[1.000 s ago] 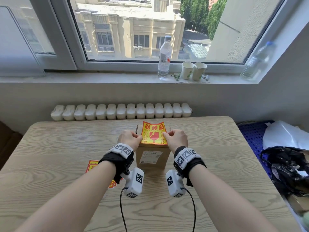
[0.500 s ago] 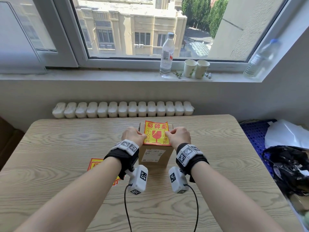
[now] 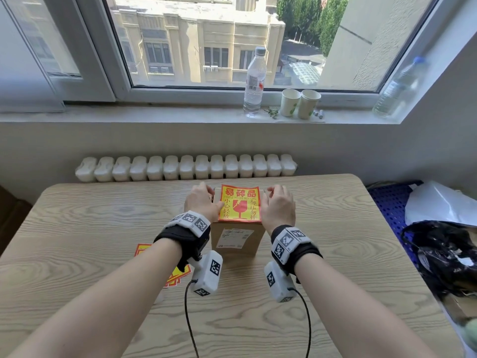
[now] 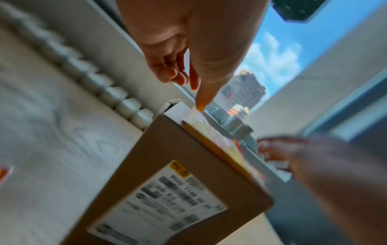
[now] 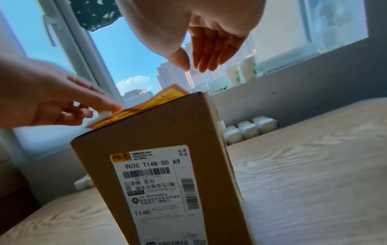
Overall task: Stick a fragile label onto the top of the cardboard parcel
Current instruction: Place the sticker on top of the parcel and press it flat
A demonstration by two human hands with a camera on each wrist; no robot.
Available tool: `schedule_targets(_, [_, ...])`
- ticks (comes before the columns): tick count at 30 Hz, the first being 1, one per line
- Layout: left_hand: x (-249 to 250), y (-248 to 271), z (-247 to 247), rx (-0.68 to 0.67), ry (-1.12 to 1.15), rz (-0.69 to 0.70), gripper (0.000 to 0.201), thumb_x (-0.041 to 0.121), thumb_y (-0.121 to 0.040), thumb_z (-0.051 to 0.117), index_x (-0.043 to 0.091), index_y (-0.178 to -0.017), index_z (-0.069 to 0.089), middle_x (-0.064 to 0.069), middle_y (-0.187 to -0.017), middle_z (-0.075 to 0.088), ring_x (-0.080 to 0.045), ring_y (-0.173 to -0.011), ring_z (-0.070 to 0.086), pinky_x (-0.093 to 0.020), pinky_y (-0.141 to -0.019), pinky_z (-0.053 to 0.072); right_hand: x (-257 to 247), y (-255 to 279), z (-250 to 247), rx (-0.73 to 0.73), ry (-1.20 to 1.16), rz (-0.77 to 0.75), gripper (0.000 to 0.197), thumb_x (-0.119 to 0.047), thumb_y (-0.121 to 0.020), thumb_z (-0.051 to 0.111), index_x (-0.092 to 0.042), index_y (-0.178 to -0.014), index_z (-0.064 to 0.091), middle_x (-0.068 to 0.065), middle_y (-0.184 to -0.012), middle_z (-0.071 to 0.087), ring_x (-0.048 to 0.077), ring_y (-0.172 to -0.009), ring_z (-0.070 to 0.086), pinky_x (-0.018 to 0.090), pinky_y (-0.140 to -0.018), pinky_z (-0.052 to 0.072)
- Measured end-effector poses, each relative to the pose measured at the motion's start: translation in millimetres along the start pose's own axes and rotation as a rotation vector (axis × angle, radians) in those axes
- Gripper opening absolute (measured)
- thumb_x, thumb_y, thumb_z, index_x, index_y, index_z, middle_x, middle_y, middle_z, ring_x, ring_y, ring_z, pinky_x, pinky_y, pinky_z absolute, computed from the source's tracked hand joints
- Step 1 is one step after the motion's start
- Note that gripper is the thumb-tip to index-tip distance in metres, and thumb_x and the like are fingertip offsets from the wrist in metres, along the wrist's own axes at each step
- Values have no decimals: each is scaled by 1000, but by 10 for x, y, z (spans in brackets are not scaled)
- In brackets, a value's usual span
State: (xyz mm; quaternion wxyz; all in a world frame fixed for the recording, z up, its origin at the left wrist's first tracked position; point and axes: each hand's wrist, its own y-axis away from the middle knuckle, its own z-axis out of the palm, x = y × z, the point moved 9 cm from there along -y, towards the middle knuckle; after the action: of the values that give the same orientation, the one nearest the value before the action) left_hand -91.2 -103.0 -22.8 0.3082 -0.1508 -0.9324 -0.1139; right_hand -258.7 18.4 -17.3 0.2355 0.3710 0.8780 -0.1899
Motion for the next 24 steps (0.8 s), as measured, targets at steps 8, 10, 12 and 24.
schedule_targets(8, [317,23,572,-236,-471,456,54,34,-100,15,16,-150,8,2,-161,-1,-11,-149,-1,-38,-122,1,-320,47,585,-399,260,-350,55,-32,-100,22,-17,-151,8,-2,-161,12,11,-149,8,34,-120,6])
schedule_targets(10, [197,7,650,-284,-484,413,56,37,-99,12,17,-150,2,2,-161,-3,-11,-148,-3,-37,-121,-1,-207,53,681,-472,286,-316,56,-36,-100,17,-19,-151,2,-4,-162,3,10,-149,1,33,-120,-1])
schedule_targets(12, [119,15,676,-276,-489,396,56,40,-99,9,19,-150,-2,4,-161,-4,-9,-148,-5,-35,-121,-2,-152,69,730,-493,297,-321,56,-40,-100,13,-21,-151,0,-6,-162,-2,8,-148,-4,33,-120,-4])
schedule_targets(24, [135,-8,702,-216,-411,372,56,37,-97,13,19,-150,6,2,-161,8,-14,-149,1,-37,-123,3,-361,88,779,-404,298,-395,55,-35,-97,15,-20,-150,16,-2,-159,22,15,-147,15,38,-122,4])
